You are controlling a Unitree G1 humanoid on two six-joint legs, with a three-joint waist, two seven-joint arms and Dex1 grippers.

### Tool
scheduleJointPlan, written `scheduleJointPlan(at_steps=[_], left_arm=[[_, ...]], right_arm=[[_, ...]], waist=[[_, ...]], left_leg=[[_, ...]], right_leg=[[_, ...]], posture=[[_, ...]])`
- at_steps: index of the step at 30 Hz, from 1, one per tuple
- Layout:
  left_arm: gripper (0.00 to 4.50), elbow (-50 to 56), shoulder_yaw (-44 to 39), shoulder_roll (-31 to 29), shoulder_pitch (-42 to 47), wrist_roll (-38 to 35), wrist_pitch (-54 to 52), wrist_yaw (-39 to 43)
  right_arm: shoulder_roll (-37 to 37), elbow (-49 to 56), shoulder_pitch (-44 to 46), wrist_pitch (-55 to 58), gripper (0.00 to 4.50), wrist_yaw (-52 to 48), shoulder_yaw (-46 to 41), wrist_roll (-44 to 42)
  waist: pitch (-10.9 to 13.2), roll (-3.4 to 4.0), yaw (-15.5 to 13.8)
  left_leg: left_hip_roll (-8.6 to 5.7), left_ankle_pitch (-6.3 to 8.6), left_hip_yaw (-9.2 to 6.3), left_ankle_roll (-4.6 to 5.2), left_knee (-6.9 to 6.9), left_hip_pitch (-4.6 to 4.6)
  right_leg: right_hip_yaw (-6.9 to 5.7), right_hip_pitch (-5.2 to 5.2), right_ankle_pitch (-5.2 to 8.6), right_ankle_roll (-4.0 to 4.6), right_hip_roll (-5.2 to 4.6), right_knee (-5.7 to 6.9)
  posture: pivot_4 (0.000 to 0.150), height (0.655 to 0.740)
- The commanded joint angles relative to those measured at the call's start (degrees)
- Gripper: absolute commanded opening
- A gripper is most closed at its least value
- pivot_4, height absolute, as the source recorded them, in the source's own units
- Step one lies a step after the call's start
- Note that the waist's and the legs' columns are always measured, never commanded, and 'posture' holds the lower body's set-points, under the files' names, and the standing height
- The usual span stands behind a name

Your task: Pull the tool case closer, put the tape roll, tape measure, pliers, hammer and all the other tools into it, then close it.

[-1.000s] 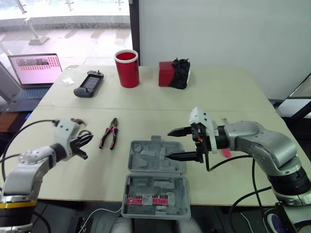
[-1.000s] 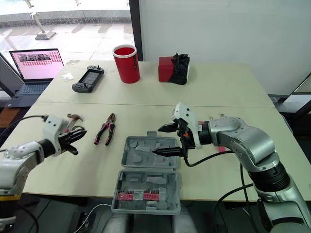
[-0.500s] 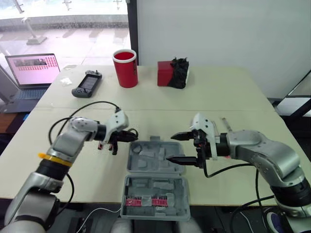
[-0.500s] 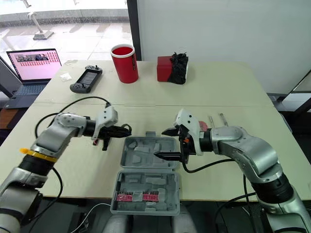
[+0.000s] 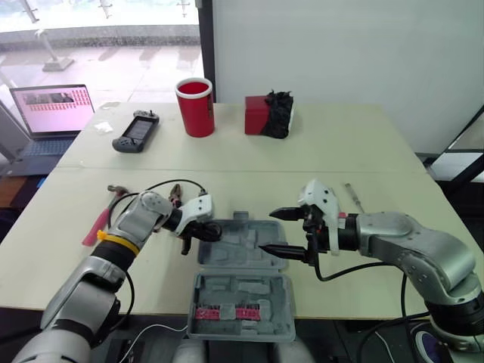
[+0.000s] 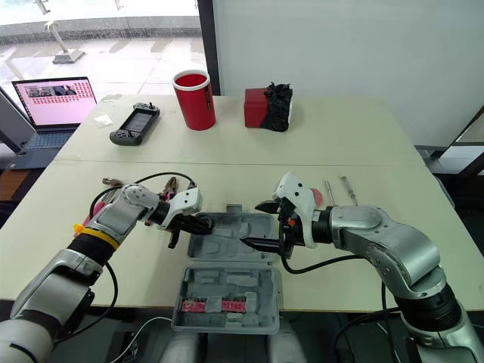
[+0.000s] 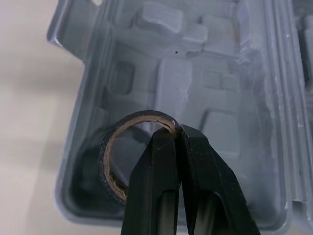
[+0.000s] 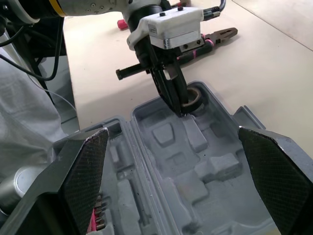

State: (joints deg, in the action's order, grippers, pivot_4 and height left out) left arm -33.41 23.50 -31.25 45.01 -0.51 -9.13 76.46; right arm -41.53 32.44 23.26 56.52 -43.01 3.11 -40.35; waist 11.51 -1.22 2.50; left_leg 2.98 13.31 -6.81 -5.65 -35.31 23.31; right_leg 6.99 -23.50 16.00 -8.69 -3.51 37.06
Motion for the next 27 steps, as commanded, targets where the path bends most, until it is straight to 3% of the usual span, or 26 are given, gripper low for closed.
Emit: scheduleJointPlan(at_steps=[1,14,17,23,27], left_arm=[[0.11,-1.4,-0.7,0.9,1.0,1.2,1.3,-0.4],[0.11,-2.3,-1.2,1.5,2.5,1.1,-2.2,2.2],[1.10,-1.8,-1.7,0.5,3.6,0.6,-3.9,4.3],[3.87,1.4,-2.1,-3.1,5.4,1.1,-4.7,7.2],[3.87,5.9,-2.7,-4.8,4.6,0.1,-6.6,8.2]], right_arm=[[0.2,1.3,-0.1,-1.3,4.50,0.1,-0.9,-0.4],[0.0,0.2,0.2,-2.0,4.50,-0.2,-0.1,0.3],[0.0,0.1,0.3,-1.9,4.50,-0.4,0.1,0.1],[0.0,-0.9,0.9,-2.3,4.50,-0.8,0.8,0.4],[0.5,-1.6,1.8,-2.4,4.50,-1.2,1.7,0.6]], waist=[[0.0,0.00,0.0],[0.0,0.00,0.0],[0.0,0.00,0.0],[0.0,0.01,0.1],[0.0,0.01,0.0]], left_leg=[[0.00,0.00,0.00,0.00,0.00,0.00],[-0.01,0.00,-0.02,0.00,-0.02,-0.02],[-0.01,0.00,-0.02,0.00,-0.02,-0.01],[0.00,0.00,-0.02,0.00,0.00,-0.01],[0.00,0.00,-0.03,0.00,0.00,0.00]], right_leg=[[0.00,0.00,0.00,0.00,0.00,0.00],[0.00,0.03,0.01,-0.02,0.00,0.04],[0.00,0.03,0.01,-0.03,0.00,0.04],[0.00,-0.01,0.02,-0.03,0.02,0.06],[0.00,0.00,0.02,-0.03,0.01,0.04]], posture=[[0.150,0.7400],[0.150,0.7400],[0.150,0.7400],[0.150,0.7400],[0.150,0.7400]])
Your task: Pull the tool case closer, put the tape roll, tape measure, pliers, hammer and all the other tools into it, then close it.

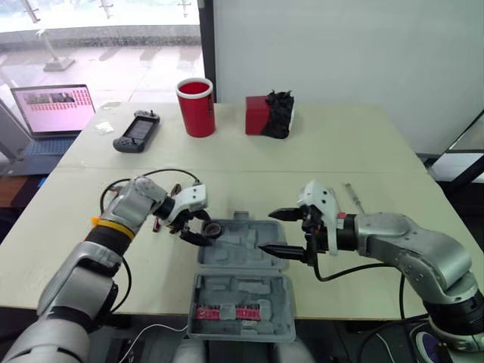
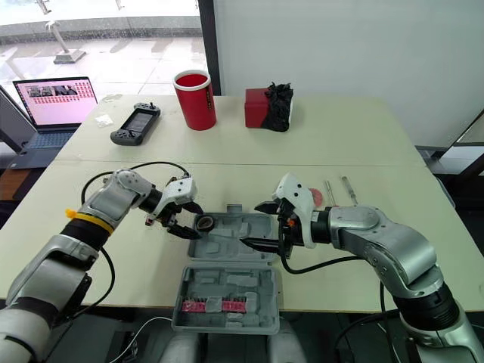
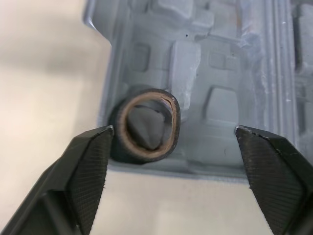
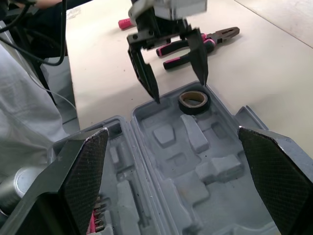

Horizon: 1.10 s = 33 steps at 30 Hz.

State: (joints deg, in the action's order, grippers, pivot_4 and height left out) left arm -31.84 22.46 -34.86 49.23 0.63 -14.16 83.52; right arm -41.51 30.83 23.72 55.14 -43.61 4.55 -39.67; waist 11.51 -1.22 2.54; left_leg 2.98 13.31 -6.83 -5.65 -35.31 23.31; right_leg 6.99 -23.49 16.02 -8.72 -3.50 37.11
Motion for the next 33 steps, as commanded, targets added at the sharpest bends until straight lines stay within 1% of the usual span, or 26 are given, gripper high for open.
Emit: scheduleJointPlan(at_steps=[1,6,10,12,14,18,24,26,28,33], left_arm=[[3.87,5.9,-2.0,-1.4,-0.2,-1.5,-2.0,1.3],[3.87,9.9,-5.0,-1.2,-2.5,-3.9,-3.4,-0.4],[3.87,9.2,-10.5,2.4,-5.3,-8.0,-3.8,-6.5],[3.32,8.8,-11.7,3.5,-7.1,-8.4,-2.6,-8.4],[2.53,8.2,-13.2,4.9,-9.6,-8.7,-0.5,-11.4],[2.53,8.1,-14.8,6.2,-12.9,-9.8,1.1,-13.6],[2.53,5.3,-14.6,6.8,-14.5,-9.4,4.8,-15.2],[1.97,4.6,-15.1,7.3,-14.6,-10.1,5.3,-15.6],[1.20,4.7,-15.2,7.6,-14.8,-10.2,5.7,-15.8],[1.20,2.8,-15.2,8.5,-14.6,-9.6,7.2,-16.0]], right_arm=[[0.5,-0.2,1.5,-1.1,4.50,-0.7,0.3,0.0],[0.5,-0.9,2.1,-1.5,4.50,-0.9,0.9,0.2],[0.7,-1.4,2.3,-1.8,4.50,-0.9,1.4,0.6],[0.9,-1.4,2.4,-1.8,4.50,-0.8,1.5,0.7],[1.2,-1.4,2.5,-1.7,4.50,-0.7,1.6,0.7],[1.2,-1.4,2.6,-1.6,4.50,-0.8,1.6,0.7],[1.2,-1.7,3.5,-1.3,4.50,-1.0,1.7,0.8],[1.2,-1.8,3.9,-1.1,4.50,-1.1,1.7,0.7],[1.2,-1.9,4.0,-1.1,4.50,-1.2,1.7,0.7],[1.0,-2.1,4.0,-1.2,4.50,-1.5,1.7,0.9]], waist=[[0.0,0.00,0.0],[0.0,0.00,0.0],[0.0,0.00,0.0],[0.0,0.00,0.0],[0.0,0.00,0.1],[0.0,0.00,0.0],[0.0,0.00,-0.1],[0.0,0.00,-0.1],[0.0,0.00,0.0],[0.0,0.00,0.0]], left_leg=[[0.00,0.00,0.00,0.00,0.00,0.00],[0.00,0.00,0.00,0.00,0.01,0.00],[0.00,0.00,-0.01,0.00,0.00,-0.01],[0.00,0.00,-0.01,0.00,-0.01,-0.01],[0.00,0.00,-0.01,0.00,-0.01,-0.02],[0.00,0.00,-0.01,0.00,0.00,-0.02],[0.00,0.00,-0.01,0.00,-0.02,-0.02],[0.00,0.00,-0.01,0.00,-0.02,-0.02],[0.00,0.00,-0.01,0.00,-0.02,-0.02],[0.00,0.00,-0.01,0.00,-0.02,-0.03]], right_leg=[[0.00,0.00,0.00,0.00,0.00,0.00],[0.00,0.00,0.02,-0.02,0.00,0.01],[0.00,0.00,0.02,-0.03,0.00,0.04],[0.00,0.00,0.02,-0.03,0.00,0.03],[0.00,0.00,0.01,-0.03,0.00,0.04],[0.00,-0.01,0.01,-0.03,0.00,0.05],[0.00,0.02,0.01,-0.02,0.00,0.04],[0.00,0.02,0.01,-0.03,0.00,0.04],[0.00,0.01,0.01,-0.03,0.00,0.04],[0.00,0.02,0.01,-0.03,0.00,0.04]], posture=[[0.150,0.7400],[0.150,0.7400],[0.150,0.7400],[0.150,0.7400],[0.150,0.7400],[0.150,0.7400],[0.150,0.7400],[0.150,0.7400],[0.150,0.7400],[0.150,0.7400]])
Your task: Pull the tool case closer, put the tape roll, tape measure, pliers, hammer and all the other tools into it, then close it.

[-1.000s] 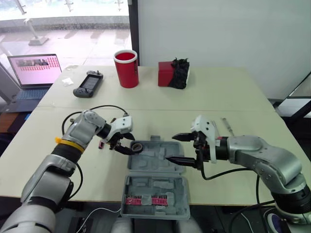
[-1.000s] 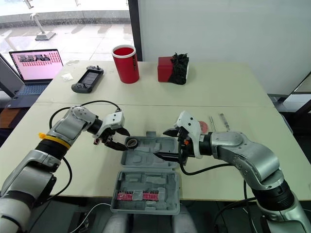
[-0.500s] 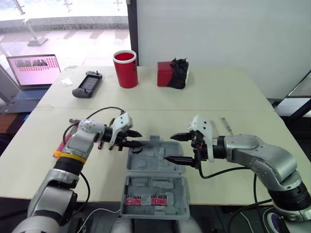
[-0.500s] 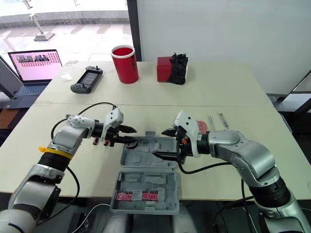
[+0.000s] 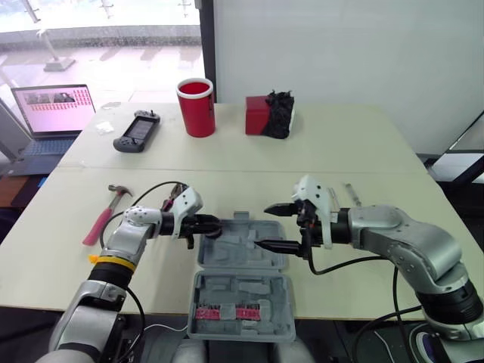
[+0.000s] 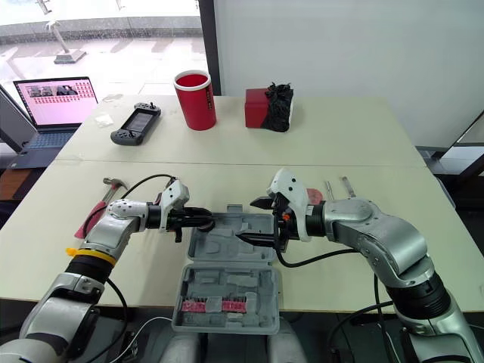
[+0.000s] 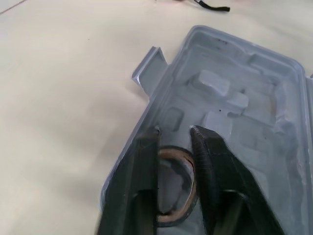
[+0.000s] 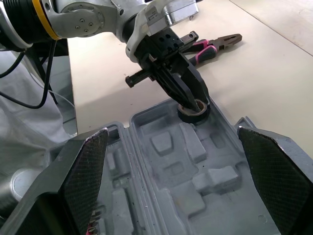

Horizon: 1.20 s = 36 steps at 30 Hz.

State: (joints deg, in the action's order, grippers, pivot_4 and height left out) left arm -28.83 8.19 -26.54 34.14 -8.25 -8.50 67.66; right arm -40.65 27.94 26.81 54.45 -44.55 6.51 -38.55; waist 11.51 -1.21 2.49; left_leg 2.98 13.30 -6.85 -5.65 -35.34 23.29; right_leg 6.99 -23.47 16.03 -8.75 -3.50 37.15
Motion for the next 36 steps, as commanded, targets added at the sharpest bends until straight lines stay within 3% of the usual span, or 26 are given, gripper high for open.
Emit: scheduleJointPlan(at_steps=[1,13,23,29,36], left_arm=[[1.20,-0.8,-0.9,0.3,0.6,-0.5,2.0,-0.3],[1.20,-9.2,1.7,-0.1,0.4,6.0,10.1,-4.1],[1.20,-9.6,3.4,0.5,0.0,8.0,13.8,-5.3],[1.20,-6.8,2.7,1.1,-1.2,6.4,12.3,-4.7],[1.20,8.2,-5.7,-2.6,-1.3,-3.5,0.0,-4.4]], right_arm=[[0.1,0.7,0.8,-0.5,4.50,-0.6,-0.3,-0.2],[0.2,0.6,0.5,-1.0,4.50,-0.7,-0.2,0.4],[0.3,0.3,0.7,-1.2,4.50,-1.1,-0.1,0.6],[0.3,0.1,0.6,-1.3,4.50,-1.3,-0.1,0.9],[-0.8,-2.0,-2.4,-3.1,4.50,-2.3,-2.2,1.9]], waist=[[0.0,0.00,0.0],[0.0,0.02,0.0],[0.0,0.04,0.0],[0.0,0.04,0.0],[0.0,0.03,0.0]], left_leg=[[0.00,0.00,0.00,0.00,0.00,0.00],[0.00,0.00,0.00,0.00,0.00,-0.06],[0.00,0.00,0.00,0.00,0.00,-0.11],[0.00,0.00,0.00,0.00,0.00,-0.11],[0.00,0.00,-0.01,0.00,0.03,-0.04]], right_leg=[[0.00,0.00,0.00,0.00,0.00,0.00],[0.00,0.05,0.00,0.00,0.00,0.00],[0.00,0.10,0.00,0.01,0.00,0.01],[0.00,0.10,0.00,0.00,0.00,0.00],[0.00,0.04,0.00,0.00,0.00,0.00]], posture=[[0.150,0.7400],[0.150,0.7400],[0.150,0.7400],[0.150,0.7400],[0.150,0.7400]])
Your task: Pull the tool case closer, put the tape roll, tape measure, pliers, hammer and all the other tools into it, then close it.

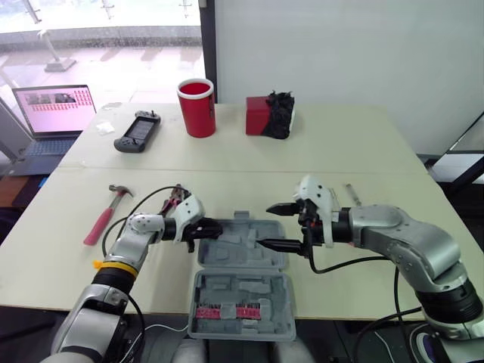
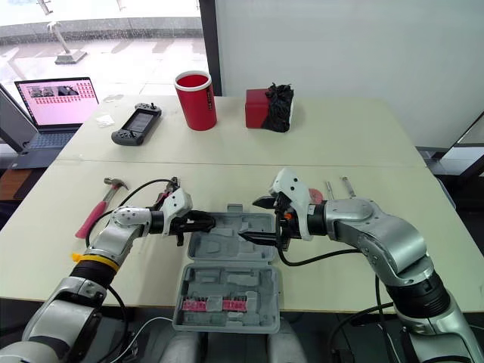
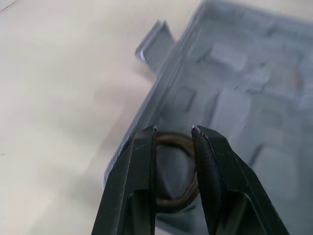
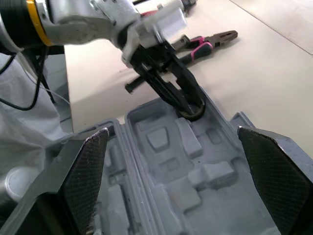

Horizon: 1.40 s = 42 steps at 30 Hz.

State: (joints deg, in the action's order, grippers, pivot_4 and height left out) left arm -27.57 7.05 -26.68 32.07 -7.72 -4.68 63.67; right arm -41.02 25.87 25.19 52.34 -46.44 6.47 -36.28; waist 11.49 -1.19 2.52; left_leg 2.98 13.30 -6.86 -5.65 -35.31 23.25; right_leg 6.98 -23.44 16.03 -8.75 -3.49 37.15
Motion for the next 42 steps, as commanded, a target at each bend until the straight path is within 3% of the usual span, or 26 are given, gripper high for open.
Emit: scheduleJointPlan(at_steps=[1,3,8,16,21,25,29,39,42], left_arm=[[1.42,9.0,-5.7,-3.4,0.3,-5.0,-5.4,-0.8],[2.01,12.2,-8.1,-5.6,-1.3,-6.7,-8.1,-1.3],[4.49,15.9,-15.8,-12.8,-11.8,-9.4,-9.8,-1.9],[4.49,23.0,-32.1,-14.8,-33.2,-14.1,-7.7,-6.8],[4.49,17.0,-41.2,-13.0,-40.1,-18.8,-8.6,-9.6],[4.49,13.8,-43.9,-12.7,-42.3,-19.4,-6.2,-9.9],[4.49,8.1,-45.1,-13.7,-44.3,-18.9,-1.3,-7.4],[4.49,4.4,-43.9,-16.9,-40.4,-20.1,0.8,-4.7],[4.49,4.9,-40.4,-20.2,-36.8,-21.7,-5.0,1.7]], right_arm=[[-0.4,-0.4,-1.2,-0.9,4.50,-0.3,-2.8,-0.6],[-0.2,-1.4,-2.2,-0.7,4.50,-0.1,-4.3,-1.2],[-1.8,-7.6,-10.9,-4.5,4.50,-0.4,-12.9,-0.1],[-2.7,-12.0,-26.7,-16.1,4.50,-4.4,-26.7,0.9],[-5.0,-27.3,-34.7,-25.4,4.50,-11.8,-35.0,2.9],[-6.1,-39.5,-33.8,-36.3,4.50,-11.7,-38.6,7.0],[-5.5,-44.6,-32.4,-41.8,4.50,-10.8,-39.6,8.7],[-5.7,-40.9,-30.4,-39.3,4.50,-11.5,-37.1,7.0],[-5.6,-35.8,-30.5,-36.8,4.50,-10.6,-36.6,6.5]], waist=[[0.0,0.00,0.1],[0.0,0.01,0.2],[0.0,0.01,0.2],[0.0,0.01,0.0],[0.0,-0.02,0.0],[0.0,-0.03,0.1],[0.0,-0.03,1.2],[0.0,-0.05,1.4],[0.0,-0.05,1.3]], left_leg=[[0.00,0.00,0.00,0.00,0.00,-0.01],[0.00,0.00,0.00,0.00,0.00,-0.02],[0.00,0.00,0.00,0.00,0.10,-0.08],[0.00,0.01,0.00,0.00,0.09,-0.07],[0.00,0.01,0.02,-0.01,0.06,-0.23],[-0.01,0.02,0.10,-0.02,0.07,-0.27],[0.01,0.02,0.13,-0.03,0.17,-0.53],[0.00,0.03,0.19,-0.04,0.19,-0.63],[0.00,0.03,0.18,-0.04,0.19,-0.63]], right_leg=[[0.00,0.00,0.00,0.00,0.00,0.00],[0.00,0.01,0.00,0.00,0.00,0.00],[0.00,0.03,0.01,0.01,-0.01,-0.02],[0.00,0.06,0.13,0.20,-0.03,-0.07],[0.01,0.24,0.21,0.36,-0.04,-0.18],[0.04,0.24,0.21,0.37,-0.08,-0.22],[0.06,0.34,0.22,0.41,-0.06,-0.19],[0.13,0.42,0.25,0.44,-0.07,-0.19],[0.13,0.44,0.25,0.43,-0.07,-0.18]], posture=[[0.150,0.7400],[0.150,0.7400],[0.150,0.7400],[0.150,0.7400],[0.150,0.7400],[0.150,0.7400],[0.150,0.7400],[0.150,0.7400],[0.150,0.7400]])
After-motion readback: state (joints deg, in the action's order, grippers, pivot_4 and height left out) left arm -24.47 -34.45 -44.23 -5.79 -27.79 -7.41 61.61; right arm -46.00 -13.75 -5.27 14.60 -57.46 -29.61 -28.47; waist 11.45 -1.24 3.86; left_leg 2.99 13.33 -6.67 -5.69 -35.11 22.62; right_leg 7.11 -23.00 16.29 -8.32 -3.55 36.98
